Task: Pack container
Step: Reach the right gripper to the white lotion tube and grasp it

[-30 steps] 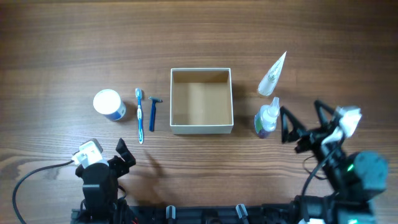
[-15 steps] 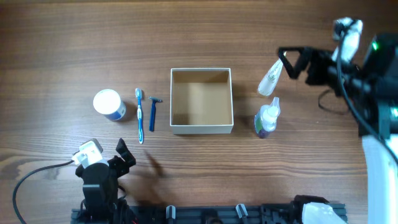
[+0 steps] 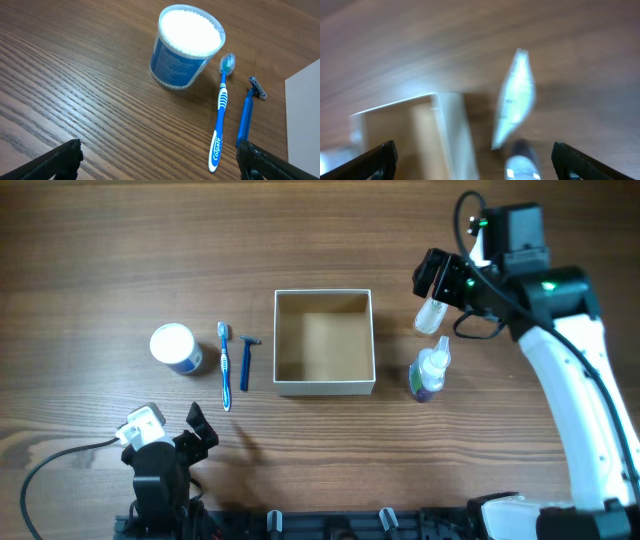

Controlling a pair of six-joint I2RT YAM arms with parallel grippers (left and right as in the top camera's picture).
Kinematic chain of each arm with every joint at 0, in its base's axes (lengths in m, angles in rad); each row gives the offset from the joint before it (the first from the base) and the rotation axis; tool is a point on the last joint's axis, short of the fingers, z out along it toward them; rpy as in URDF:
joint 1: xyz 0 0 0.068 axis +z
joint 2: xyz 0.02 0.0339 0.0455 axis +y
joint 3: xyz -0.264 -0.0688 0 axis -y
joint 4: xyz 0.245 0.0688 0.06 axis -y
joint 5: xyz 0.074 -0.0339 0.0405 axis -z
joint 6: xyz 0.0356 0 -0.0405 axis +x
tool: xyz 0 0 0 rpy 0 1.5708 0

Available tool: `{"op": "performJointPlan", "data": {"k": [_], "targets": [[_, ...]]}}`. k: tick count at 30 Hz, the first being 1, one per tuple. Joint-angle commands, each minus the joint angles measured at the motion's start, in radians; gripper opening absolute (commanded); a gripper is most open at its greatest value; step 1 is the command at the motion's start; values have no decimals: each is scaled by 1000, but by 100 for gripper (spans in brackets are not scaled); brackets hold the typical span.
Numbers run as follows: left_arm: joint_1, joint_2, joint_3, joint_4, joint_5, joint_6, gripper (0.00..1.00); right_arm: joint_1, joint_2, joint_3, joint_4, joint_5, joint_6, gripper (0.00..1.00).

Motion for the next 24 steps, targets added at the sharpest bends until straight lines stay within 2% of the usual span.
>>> {"op": "performJointPlan", "data": {"k": [1,4,5,10,13,15,17,24], "targets": [[5,-8,-8,-1,2,8,100,-7,79,19,-26,211,108,99],[5,-8,-8,-1,2,8,100,-10,141,19,-19,222,111,95],[5,-8,-8,-1,2,8,100,-10,168,19,0,223,111,90],[5,-8,-8,-1,2,8,100,-10,202,19,57,217,100,77],[5,-8,-8,-1,2,8,100,-10,202,19,52,203,100,53],[5,-8,-8,-1,2,8,100,-10,202,19,44,192,100,43],[5,-8,-8,-1,2,8,100,-10,202,19,32,189,100,40],[5,-8,-8,-1,2,8,100,-10,202,18,-11,167,100,40]]}}
